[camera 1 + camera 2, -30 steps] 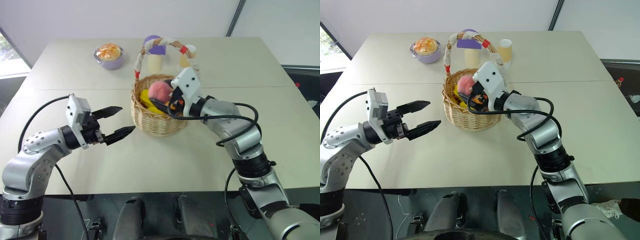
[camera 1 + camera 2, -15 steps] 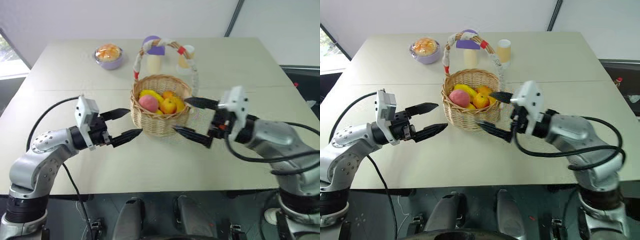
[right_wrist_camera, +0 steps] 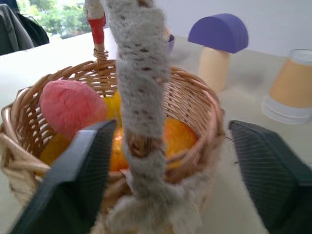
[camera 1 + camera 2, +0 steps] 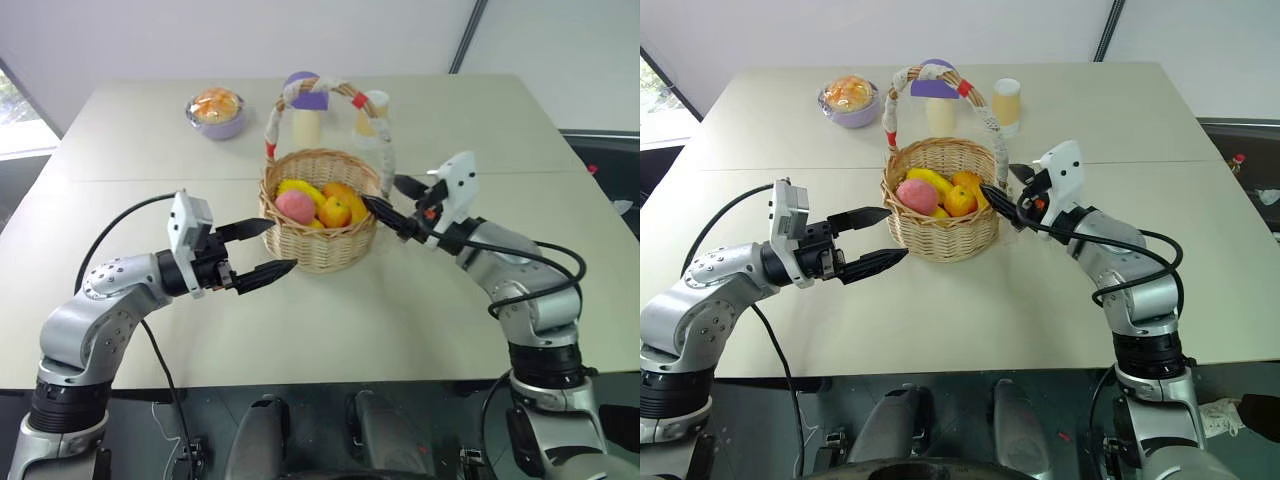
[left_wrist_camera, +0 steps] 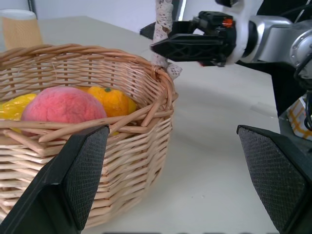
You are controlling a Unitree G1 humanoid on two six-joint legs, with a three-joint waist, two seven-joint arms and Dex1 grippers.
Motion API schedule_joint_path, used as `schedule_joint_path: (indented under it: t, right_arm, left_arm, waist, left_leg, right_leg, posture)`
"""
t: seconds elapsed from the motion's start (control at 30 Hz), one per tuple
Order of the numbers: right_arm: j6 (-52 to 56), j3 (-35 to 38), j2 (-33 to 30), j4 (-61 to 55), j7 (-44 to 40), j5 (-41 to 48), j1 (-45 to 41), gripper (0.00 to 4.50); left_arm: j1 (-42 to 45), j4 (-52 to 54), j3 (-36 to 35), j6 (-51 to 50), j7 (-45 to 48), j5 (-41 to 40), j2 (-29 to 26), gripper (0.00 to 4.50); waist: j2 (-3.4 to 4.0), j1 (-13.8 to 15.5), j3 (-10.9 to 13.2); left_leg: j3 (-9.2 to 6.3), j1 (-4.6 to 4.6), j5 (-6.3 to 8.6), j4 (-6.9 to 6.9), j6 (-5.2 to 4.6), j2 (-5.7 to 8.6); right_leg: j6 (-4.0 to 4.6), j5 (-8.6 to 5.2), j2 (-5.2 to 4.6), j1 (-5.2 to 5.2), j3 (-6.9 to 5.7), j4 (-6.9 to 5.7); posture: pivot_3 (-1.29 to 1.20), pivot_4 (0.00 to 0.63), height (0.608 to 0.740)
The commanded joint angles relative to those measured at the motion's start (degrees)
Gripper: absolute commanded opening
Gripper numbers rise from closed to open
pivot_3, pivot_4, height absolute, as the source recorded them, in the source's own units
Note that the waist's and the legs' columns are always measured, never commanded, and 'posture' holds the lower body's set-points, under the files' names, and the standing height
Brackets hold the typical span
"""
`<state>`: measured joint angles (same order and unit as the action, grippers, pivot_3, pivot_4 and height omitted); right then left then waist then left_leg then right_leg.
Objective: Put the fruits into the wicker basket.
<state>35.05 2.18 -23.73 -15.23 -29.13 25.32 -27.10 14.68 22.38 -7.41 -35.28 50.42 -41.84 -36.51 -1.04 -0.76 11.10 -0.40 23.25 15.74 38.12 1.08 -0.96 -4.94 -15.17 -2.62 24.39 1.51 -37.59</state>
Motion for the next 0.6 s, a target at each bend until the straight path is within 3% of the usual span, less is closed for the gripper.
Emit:
schedule_joint_path:
  t: [0.03, 0.13, 0.3, 0.4, 0.6]
  right_arm:
    - [1.4, 0.9, 0.7, -3.2, 1.2, 1.6, -1.3, 1.61]
    - [2.7, 2.5, 0.5, -5.2, 2.4, 2.6, -1.4, 0.16]
    - [2.2, 5.6, -1.7, -8.0, 4.4, 1.6, -0.6, 0.16]
    - [0.9, 11.9, -5.4, -8.2, 6.0, 0.1, 1.3, 0.16]
    - [-4.6, 24.8, -12.3, 4.7, 13.7, -6.7, 2.8, 0.16]
  left_arm:
    - [-0.5, 2.4, -0.6, 1.1, -0.4, -0.3, 0.0, 4.5]
    - [-0.6, 2.5, -0.4, 1.2, -0.6, -0.3, 0.2, 4.5]
    - [0.5, 1.4, 0.3, 1.3, 0.1, -0.1, 0.5, 4.5]
    - [2.0, 0.1, 1.4, 1.6, 0.9, 0.2, 1.0, 4.5]
    - [4.1, -2.2, 3.2, 2.6, 1.9, 1.0, 1.9, 4.5]
  waist:
    - [0.0, 0.1, 0.0]
    - [0.0, 0.0, 0.0]
    - [0.0, 0.0, 0.0]
    - [0.0, 0.2, 0.0]
    - [0.0, 0.2, 0.0]
  left_leg:
    - [-0.01, 0.02, 0.0, 0.0, 0.0, 0.01]
    - [-0.02, 0.02, 0.0, 0.0, 0.0, 0.0]
    - [0.0, 0.02, 0.0, 0.01, 0.0, 0.03]
    - [0.0, 0.03, 0.0, 0.01, 0.0, 0.03]
    - [0.1, 0.08, 0.0, 0.03, 0.0, 0.12]
  right_leg:
    - [0.0, 0.0, -0.03, 0.01, 0.0, 0.01]
    - [-0.01, 0.01, -0.09, 0.01, 0.0, 0.01]
    - [-0.01, 0.01, -0.05, 0.02, 0.0, 0.01]
    - [-0.01, 0.01, -0.04, 0.02, -0.01, 0.01]
    - [-0.02, 0.01, -0.07, 0.01, -0.02, 0.07]
  posture:
    - [0.0, 0.15, 0.74]
    - [0.0, 0.15, 0.74]
    - [0.0, 0.15, 0.74]
    - [0.0, 0.15, 0.74]
    - [0.0, 0.15, 0.74]
